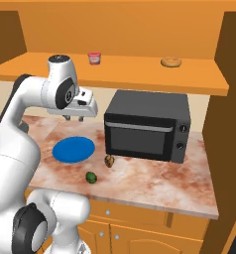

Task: Pick the avocado and bread from the counter and place them on the plate. Then pick the jam from the cabinet and place it next to the plate. Lastly close the cabinet door.

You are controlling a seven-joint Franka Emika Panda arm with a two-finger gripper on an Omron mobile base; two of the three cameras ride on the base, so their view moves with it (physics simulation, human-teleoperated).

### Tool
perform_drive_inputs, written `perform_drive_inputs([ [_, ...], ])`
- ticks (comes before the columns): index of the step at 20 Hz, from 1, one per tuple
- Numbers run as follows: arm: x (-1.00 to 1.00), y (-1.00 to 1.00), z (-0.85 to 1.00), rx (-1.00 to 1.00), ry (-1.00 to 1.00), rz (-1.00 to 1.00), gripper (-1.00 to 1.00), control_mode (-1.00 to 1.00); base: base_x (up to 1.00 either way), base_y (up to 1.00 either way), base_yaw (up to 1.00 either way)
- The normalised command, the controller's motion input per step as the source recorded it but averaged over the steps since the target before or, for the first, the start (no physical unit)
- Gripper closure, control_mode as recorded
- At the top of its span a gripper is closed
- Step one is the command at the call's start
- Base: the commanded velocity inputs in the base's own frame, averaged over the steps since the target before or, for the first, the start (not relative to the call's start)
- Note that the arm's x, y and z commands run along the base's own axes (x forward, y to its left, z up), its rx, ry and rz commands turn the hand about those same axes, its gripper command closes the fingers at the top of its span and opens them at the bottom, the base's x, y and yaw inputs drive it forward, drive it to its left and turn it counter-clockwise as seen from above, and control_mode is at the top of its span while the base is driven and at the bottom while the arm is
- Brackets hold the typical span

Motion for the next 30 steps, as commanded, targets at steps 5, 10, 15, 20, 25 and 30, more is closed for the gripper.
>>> perform_drive_inputs([
  [5, -0.14, 0.0, 0.0, 0.0, -0.01, 0.0, -1.0, -1.0, 0.0, 0.0, 0.0],
  [10, -0.19, 0.0, -0.04, 0.0, 0.0, 0.0, -1.0, -1.0, 0.0, 0.0, 0.0],
  [15, -0.15, 0.0, -0.15, 0.0, 0.0, 0.0, -1.0, -1.0, 0.0, 0.0, 0.0],
  [20, -0.09, 0.0, -0.24, 0.0, 0.0, 0.0, -1.0, -1.0, 0.0, 0.0, 0.0],
  [25, -0.03, 0.0, -0.24, 0.0, 0.0, 0.0, -1.0, -1.0, 0.0, 0.0, 0.0],
  [30, 0.0, 0.0, -0.19, -0.01, 0.0, 0.0, -1.0, -1.0, 0.0, 0.0, 0.0],
])
